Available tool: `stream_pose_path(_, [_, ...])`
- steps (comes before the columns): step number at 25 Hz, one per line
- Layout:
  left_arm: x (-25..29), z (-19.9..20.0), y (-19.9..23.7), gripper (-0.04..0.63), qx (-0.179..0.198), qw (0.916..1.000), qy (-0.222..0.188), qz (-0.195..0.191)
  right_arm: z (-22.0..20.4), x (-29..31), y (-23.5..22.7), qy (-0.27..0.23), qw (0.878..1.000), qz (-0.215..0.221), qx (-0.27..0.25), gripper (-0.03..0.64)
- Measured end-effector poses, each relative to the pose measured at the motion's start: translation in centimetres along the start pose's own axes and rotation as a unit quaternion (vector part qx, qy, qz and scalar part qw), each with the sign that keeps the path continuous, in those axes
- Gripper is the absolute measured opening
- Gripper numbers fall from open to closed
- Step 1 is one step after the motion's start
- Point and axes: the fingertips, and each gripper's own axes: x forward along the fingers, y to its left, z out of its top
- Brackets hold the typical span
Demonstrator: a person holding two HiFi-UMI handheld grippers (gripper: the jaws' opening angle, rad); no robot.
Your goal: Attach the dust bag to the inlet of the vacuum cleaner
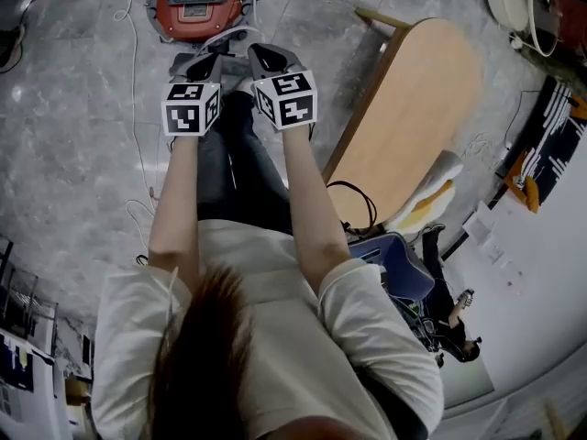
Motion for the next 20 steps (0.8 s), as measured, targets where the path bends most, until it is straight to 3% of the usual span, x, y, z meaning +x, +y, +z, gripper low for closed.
stream_pose_path(4, [-2.2,3.3,-1.5,0.017,-0.004,0.9995,-0.031,0.007,4.0,-3.1,-0.7,-0.024,0.999,-0.002,-0.022,0.002])
stream_pose_path(11, [-5.7,9.4,-2.9,0.017,0.027,0.9961,-0.082,0.017,10.3,-7.4,0.0,-0.059,0.997,0.007,-0.049,0.002])
stream_pose_path(20, [-11.1,14.4,-4.6,0.017,0.034,0.9898,-0.135,0.033,15.2,-13.7,3.0,-0.103,0.991,0.034,-0.081,0.002])
